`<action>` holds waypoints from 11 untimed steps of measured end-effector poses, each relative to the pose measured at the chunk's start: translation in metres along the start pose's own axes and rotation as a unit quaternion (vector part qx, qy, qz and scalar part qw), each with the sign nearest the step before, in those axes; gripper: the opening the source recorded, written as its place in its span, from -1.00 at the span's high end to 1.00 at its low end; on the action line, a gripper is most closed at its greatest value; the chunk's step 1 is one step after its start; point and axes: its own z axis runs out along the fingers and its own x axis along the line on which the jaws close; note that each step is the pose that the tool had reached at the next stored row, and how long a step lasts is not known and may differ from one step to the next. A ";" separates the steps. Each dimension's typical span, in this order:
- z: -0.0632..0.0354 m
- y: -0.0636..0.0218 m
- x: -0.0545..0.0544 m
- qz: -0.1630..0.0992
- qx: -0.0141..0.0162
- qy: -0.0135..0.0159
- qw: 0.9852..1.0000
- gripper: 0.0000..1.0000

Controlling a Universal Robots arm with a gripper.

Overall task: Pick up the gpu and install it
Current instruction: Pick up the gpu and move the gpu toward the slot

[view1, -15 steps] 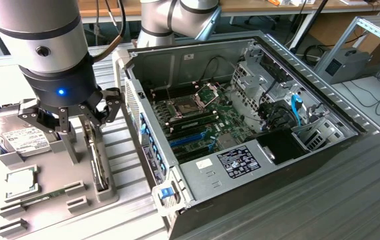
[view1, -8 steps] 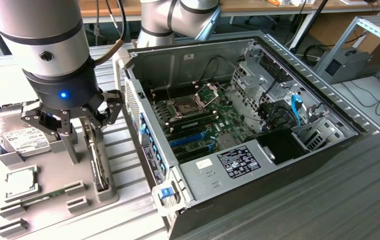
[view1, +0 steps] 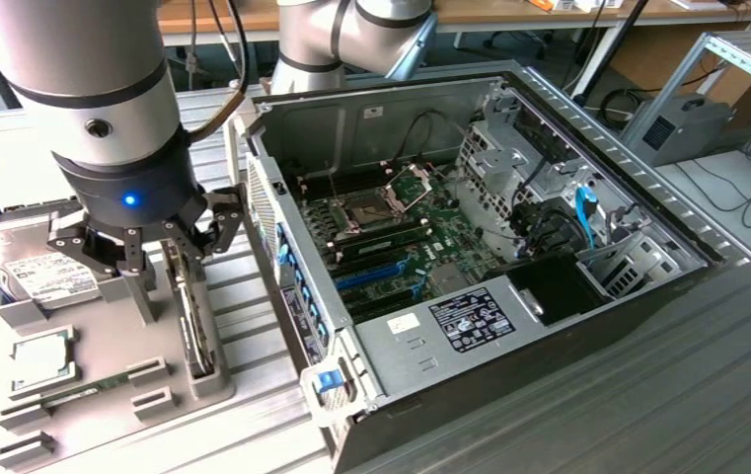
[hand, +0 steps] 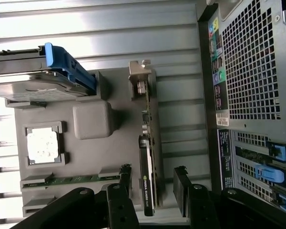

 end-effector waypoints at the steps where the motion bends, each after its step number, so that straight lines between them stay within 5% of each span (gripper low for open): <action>1: 0.0017 -0.0001 0.000 0.000 0.000 0.000 1.000 0.04; 11: 0.0164 -0.0012 0.001 0.002 0.000 0.000 1.000 0.04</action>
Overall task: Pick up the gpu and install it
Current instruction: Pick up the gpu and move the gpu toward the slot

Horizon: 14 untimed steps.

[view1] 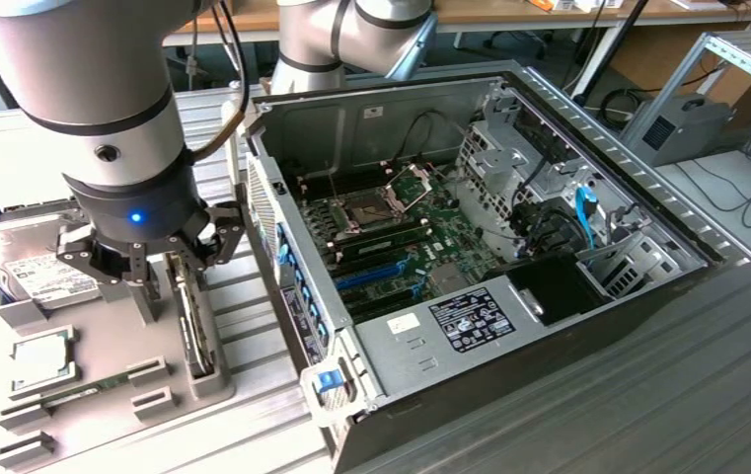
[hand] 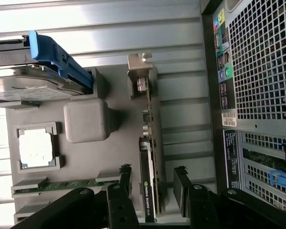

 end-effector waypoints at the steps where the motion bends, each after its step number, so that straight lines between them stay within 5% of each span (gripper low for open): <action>1: 0.0004 0.0000 0.000 0.000 0.000 0.000 1.000 0.04; 14: 0.0073 -0.0006 0.002 0.000 0.000 0.000 1.000 0.04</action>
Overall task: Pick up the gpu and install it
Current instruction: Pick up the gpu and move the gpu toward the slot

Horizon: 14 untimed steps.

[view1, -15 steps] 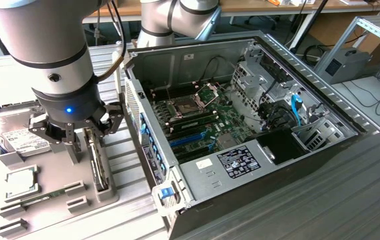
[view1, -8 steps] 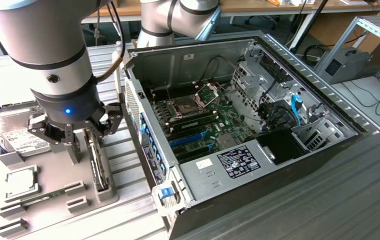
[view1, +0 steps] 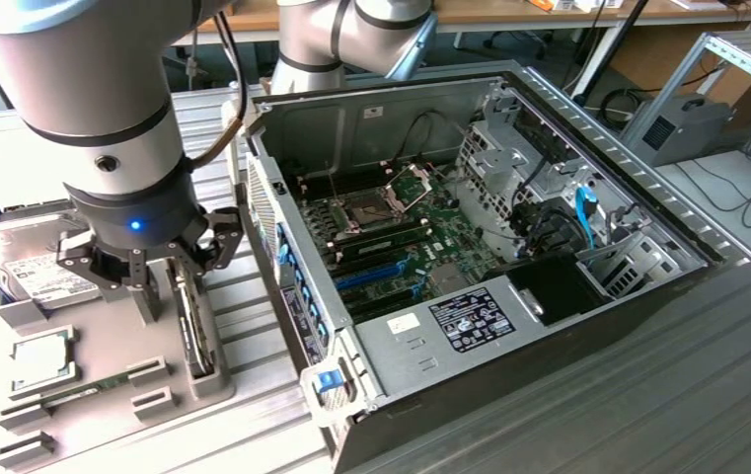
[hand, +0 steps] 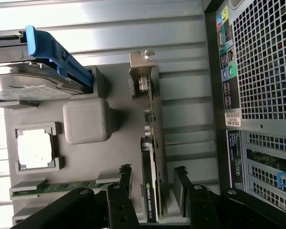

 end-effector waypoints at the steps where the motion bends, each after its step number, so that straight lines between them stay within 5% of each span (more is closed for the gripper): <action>1: 0.0011 -0.0001 0.000 0.000 0.000 0.000 1.000 0.04; 14: 0.0142 -0.0010 0.000 0.000 0.000 0.000 1.000 0.04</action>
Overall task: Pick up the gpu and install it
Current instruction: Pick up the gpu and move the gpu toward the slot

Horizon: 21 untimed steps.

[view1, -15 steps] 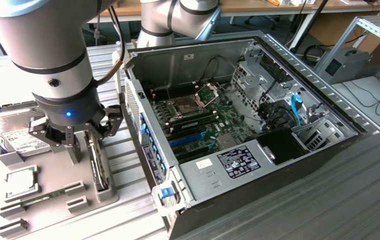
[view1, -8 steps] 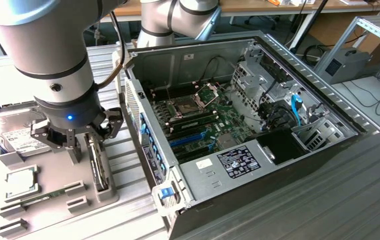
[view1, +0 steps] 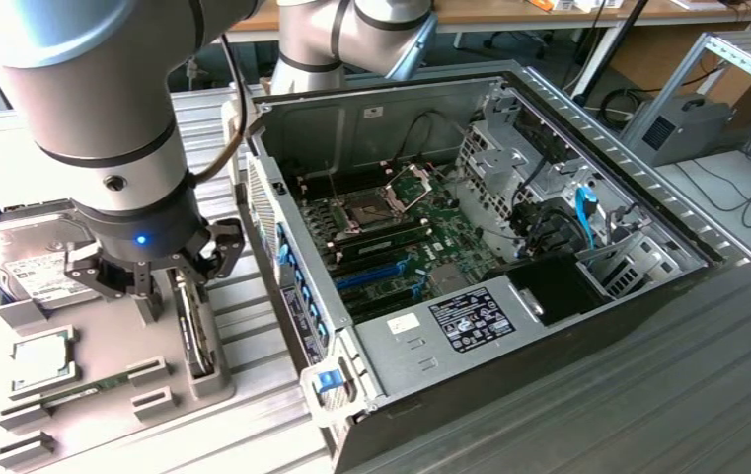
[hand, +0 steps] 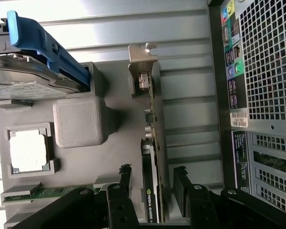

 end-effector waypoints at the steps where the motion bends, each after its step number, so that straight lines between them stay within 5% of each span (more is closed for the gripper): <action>1: 0.0003 0.0000 0.000 0.000 0.000 0.000 1.000 0.04; 21: 0.0100 -0.0007 0.000 0.000 0.000 0.000 1.000 0.04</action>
